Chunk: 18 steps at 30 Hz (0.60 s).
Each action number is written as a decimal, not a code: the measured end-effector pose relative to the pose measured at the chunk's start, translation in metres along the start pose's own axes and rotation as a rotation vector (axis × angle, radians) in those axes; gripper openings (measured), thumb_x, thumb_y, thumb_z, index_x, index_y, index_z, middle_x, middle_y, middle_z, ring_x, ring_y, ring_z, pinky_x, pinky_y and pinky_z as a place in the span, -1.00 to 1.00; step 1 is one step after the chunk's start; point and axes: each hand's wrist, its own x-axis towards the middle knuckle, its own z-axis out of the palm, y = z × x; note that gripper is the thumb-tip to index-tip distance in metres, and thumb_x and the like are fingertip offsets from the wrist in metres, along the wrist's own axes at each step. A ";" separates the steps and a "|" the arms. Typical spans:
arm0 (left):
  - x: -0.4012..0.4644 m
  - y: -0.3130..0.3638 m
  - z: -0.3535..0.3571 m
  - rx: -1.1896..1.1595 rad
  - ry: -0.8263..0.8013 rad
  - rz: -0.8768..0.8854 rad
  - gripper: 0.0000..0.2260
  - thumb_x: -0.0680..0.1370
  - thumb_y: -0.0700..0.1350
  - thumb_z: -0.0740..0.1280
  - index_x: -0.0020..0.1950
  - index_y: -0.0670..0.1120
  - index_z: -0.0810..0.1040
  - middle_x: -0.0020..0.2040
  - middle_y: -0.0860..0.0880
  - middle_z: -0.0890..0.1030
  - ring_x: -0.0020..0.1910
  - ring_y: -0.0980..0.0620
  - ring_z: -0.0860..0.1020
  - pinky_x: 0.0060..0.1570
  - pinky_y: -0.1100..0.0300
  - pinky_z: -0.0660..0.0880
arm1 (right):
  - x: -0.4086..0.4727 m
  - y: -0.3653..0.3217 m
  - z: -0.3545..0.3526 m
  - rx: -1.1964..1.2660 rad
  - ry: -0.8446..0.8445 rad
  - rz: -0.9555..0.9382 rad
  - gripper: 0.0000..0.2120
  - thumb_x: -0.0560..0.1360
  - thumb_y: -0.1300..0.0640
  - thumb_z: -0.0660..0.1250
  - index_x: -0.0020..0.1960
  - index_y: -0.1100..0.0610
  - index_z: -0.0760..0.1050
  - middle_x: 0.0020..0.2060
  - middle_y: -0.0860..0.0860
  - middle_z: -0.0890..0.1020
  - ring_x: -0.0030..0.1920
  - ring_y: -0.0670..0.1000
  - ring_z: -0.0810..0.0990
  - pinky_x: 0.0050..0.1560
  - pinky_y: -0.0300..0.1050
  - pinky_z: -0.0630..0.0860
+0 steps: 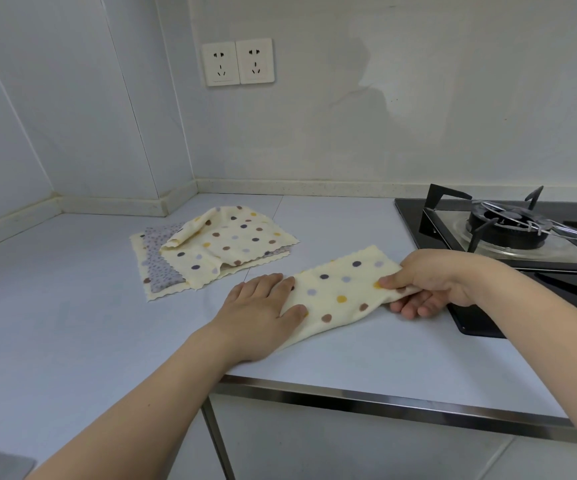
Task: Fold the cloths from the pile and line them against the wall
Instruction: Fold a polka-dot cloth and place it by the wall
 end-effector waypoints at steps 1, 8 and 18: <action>0.000 0.000 0.000 -0.002 -0.002 0.000 -0.45 0.62 0.26 -0.09 0.58 0.12 -0.03 0.59 0.11 -0.05 0.55 0.09 -0.10 0.50 0.07 -0.15 | 0.000 0.000 -0.002 0.020 -0.016 -0.007 -0.78 0.54 0.11 0.36 -0.01 0.29 0.54 -0.31 0.13 0.67 -0.43 0.02 0.59 -0.50 -0.24 0.45; 0.000 0.000 0.000 0.004 -0.001 0.005 -0.45 0.62 0.26 -0.09 0.58 0.12 -0.02 0.59 0.11 -0.04 0.55 0.08 -0.09 0.51 0.04 -0.13 | -0.003 0.007 -0.015 -0.002 0.129 -0.079 -0.84 0.47 0.26 0.43 0.01 0.23 0.51 -0.42 0.05 0.56 -0.45 -0.05 0.44 -0.48 -0.23 0.37; 0.002 -0.005 -0.004 -0.022 -0.064 -0.005 -0.47 0.63 0.23 -0.09 0.58 0.12 -0.07 0.59 0.14 -0.08 0.55 0.10 -0.12 0.51 0.06 -0.16 | -0.001 0.005 0.092 -0.744 0.381 -0.413 -0.43 0.61 -0.18 -0.08 0.56 0.00 -0.02 0.56 0.07 0.02 0.54 0.11 -0.02 0.50 0.11 -0.06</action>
